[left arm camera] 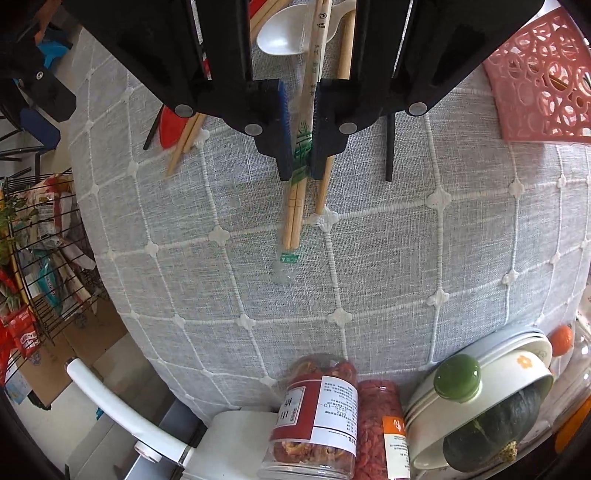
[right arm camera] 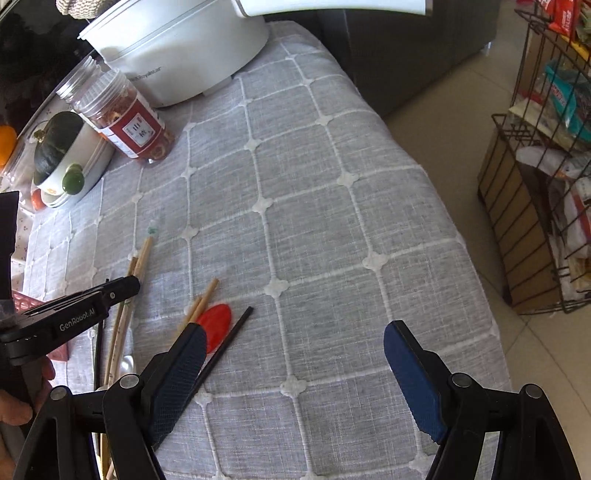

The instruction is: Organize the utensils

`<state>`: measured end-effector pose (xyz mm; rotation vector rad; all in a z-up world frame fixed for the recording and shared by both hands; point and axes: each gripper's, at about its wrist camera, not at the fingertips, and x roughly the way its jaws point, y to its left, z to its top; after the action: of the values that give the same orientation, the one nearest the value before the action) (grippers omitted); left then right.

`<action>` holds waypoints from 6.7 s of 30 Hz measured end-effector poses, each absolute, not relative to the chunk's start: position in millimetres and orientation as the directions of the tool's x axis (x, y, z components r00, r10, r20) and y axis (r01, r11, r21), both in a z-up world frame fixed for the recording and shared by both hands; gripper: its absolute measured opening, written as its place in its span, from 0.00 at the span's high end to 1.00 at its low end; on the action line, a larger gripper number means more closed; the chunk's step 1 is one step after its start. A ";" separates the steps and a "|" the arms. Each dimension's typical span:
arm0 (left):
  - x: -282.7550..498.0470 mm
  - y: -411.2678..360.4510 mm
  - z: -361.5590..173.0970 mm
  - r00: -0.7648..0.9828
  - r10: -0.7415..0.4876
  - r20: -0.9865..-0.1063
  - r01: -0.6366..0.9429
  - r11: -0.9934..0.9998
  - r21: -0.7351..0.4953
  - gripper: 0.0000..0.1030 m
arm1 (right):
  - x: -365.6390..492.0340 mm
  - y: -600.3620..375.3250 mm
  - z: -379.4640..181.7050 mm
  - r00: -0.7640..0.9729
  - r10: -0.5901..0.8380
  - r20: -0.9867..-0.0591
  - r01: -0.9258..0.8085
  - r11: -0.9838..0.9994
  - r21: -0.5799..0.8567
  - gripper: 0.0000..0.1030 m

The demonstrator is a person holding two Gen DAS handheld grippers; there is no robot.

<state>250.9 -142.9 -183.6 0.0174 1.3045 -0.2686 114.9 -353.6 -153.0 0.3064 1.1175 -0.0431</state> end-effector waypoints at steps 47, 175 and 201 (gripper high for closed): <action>80.8 -9.3 -72.5 0.550 -0.371 -0.749 0.272 0.927 -0.259 0.96 | 124.0 -242.5 -202.3 0.284 0.013 -0.959 0.043 0.999 0.026 0.83; 91.6 -5.5 -126.8 0.405 -0.079 -0.911 0.169 0.986 -0.011 0.32 | 96.0 -245.6 -118.1 0.462 0.227 -0.858 -0.014 0.969 0.248 0.26; 127.9 -148.5 -162.6 0.313 -0.202 -0.928 0.627 0.777 0.042 0.43 | 99.5 -328.0 -163.2 0.351 0.152 -0.924 0.052 0.982 0.181 0.24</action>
<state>127.9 -148.5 -162.6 0.4383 1.1287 -0.5707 99.5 -328.0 -163.2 0.1904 1.2128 0.0653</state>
